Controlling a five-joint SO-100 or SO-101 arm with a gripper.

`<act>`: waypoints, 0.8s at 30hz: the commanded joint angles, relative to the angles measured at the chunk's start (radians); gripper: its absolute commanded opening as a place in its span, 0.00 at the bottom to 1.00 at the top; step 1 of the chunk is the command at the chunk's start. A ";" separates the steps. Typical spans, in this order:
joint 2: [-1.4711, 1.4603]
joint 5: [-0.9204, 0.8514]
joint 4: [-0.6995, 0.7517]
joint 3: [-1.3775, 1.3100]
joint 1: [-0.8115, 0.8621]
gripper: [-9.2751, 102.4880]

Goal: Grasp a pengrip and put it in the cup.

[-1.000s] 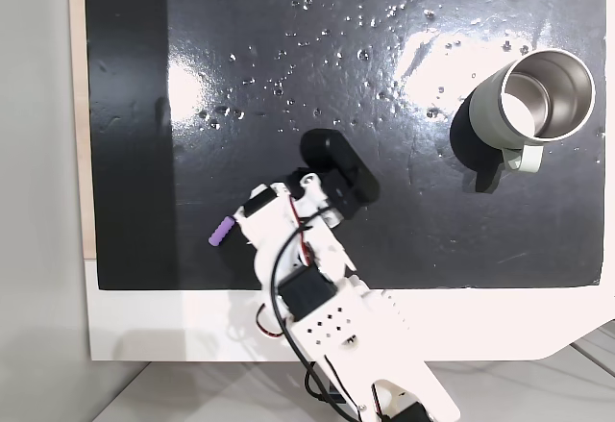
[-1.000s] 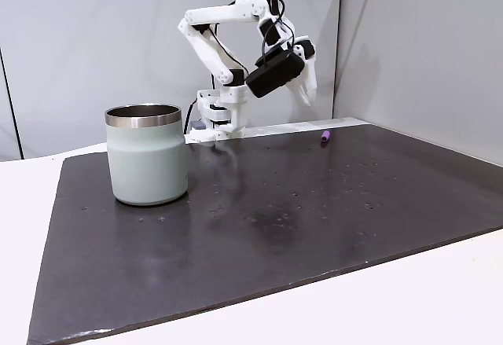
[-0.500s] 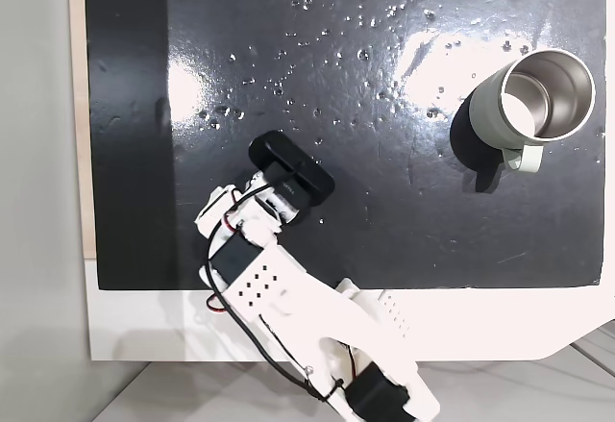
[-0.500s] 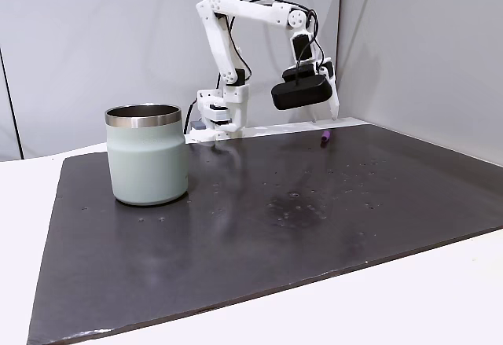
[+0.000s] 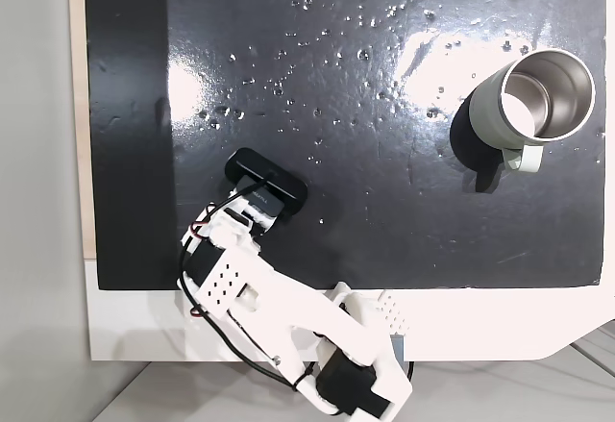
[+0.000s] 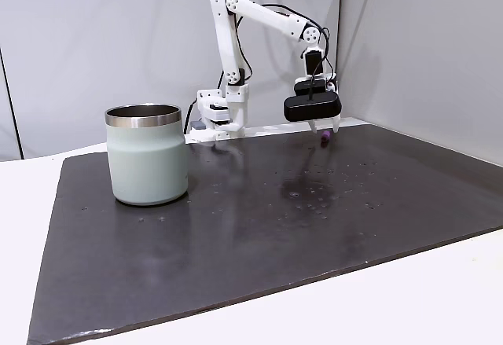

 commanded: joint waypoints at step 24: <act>-0.143 -0.044 -0.075 -0.057 -0.077 0.08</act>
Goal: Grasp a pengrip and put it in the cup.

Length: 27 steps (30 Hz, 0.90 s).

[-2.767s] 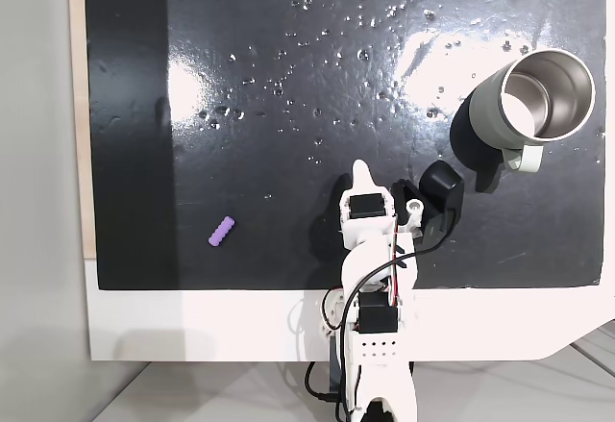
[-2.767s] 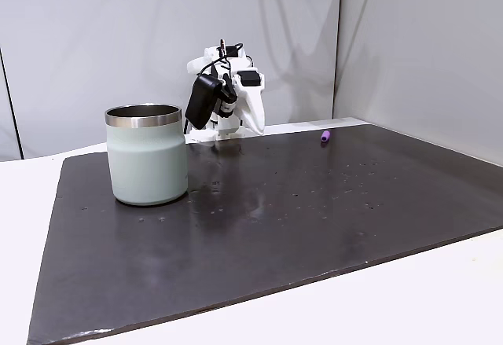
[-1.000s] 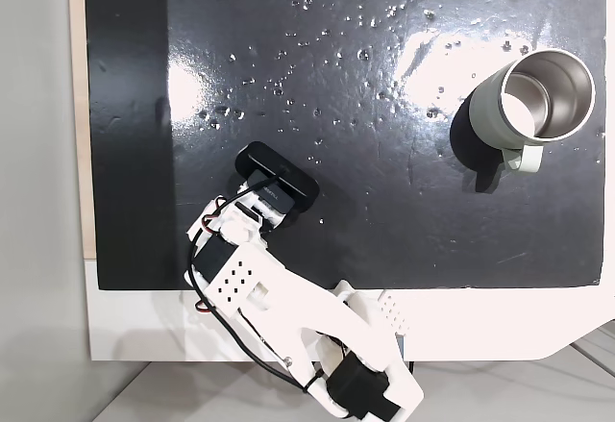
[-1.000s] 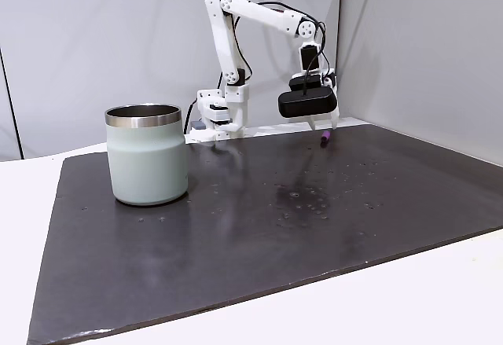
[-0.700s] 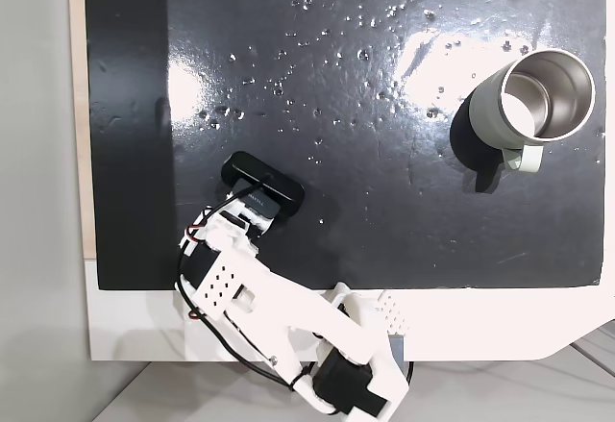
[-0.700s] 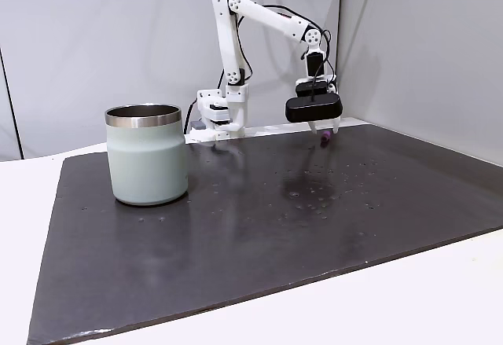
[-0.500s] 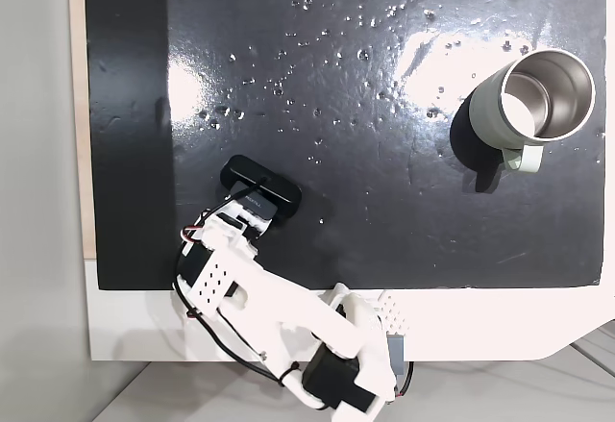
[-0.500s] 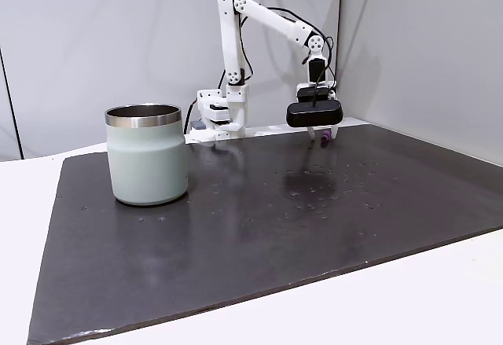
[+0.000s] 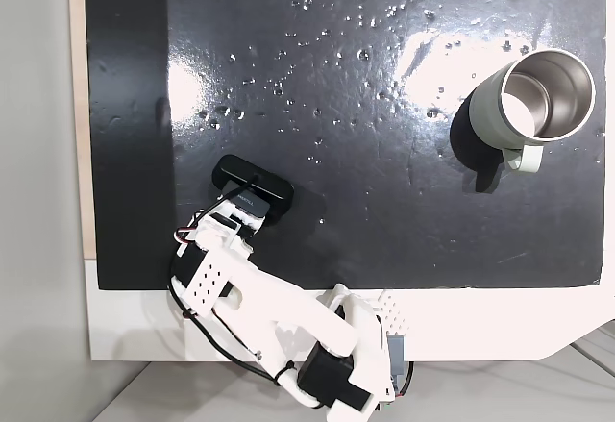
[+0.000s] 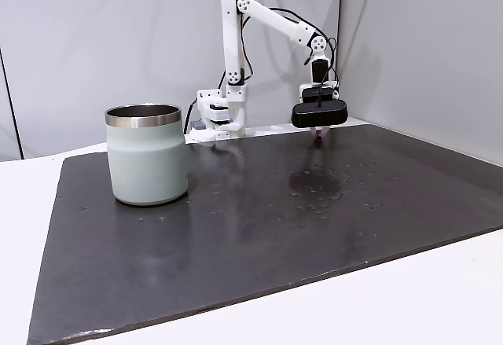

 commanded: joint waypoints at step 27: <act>0.476 -0.310 0.515 -0.126 0.772 0.08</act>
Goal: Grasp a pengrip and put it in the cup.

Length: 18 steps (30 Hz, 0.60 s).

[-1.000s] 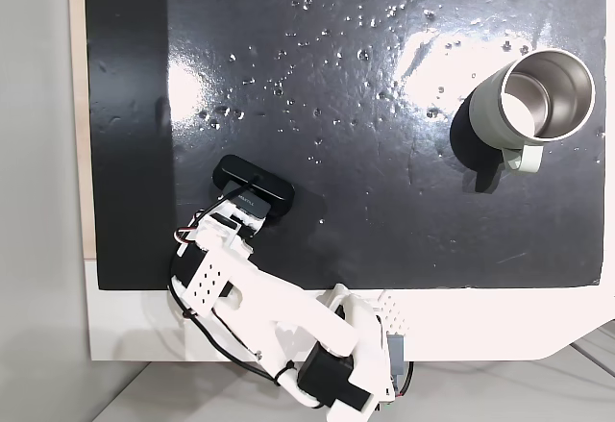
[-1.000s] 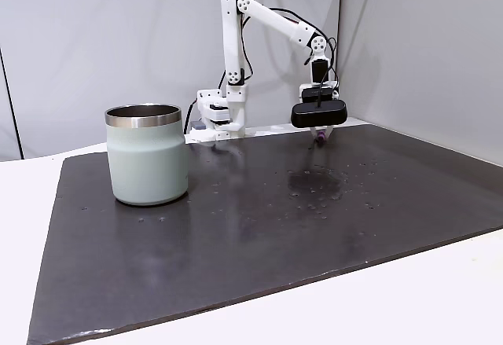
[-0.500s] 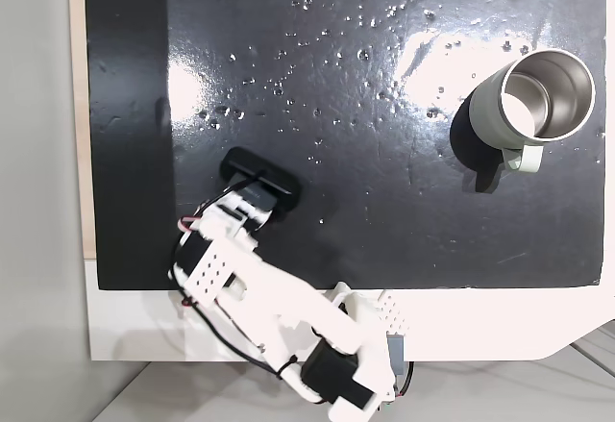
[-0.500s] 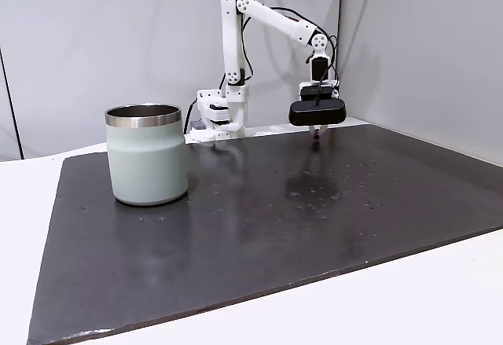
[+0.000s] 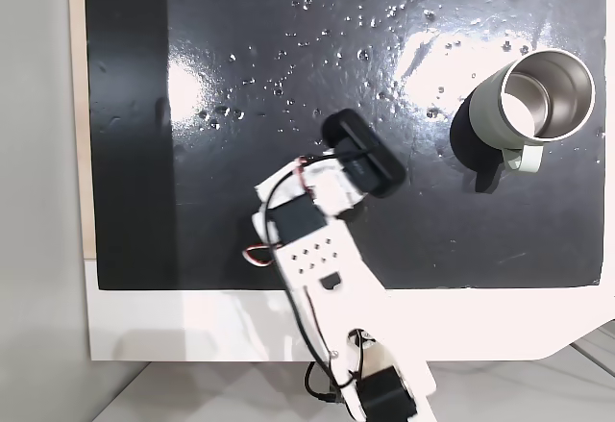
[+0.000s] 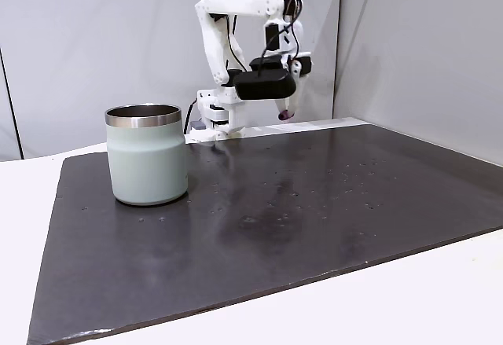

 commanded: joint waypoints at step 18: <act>0.172 -0.500 0.064 -0.247 0.712 0.08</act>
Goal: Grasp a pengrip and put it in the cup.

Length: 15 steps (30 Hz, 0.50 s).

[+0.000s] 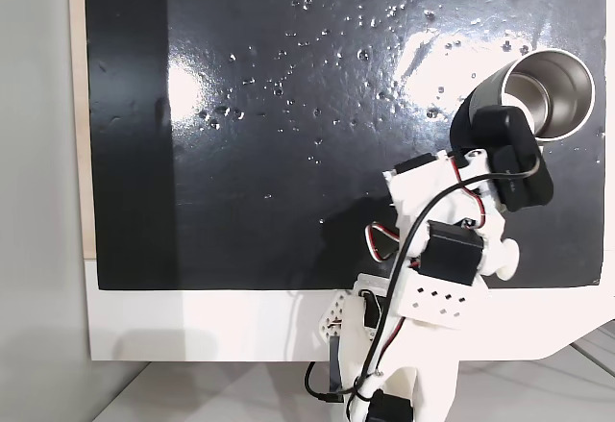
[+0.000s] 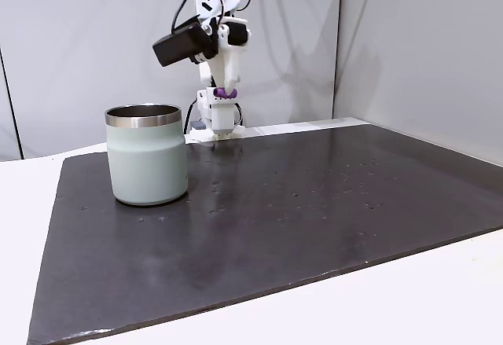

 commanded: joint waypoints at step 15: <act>-0.273 -0.183 -0.206 -0.380 0.314 0.08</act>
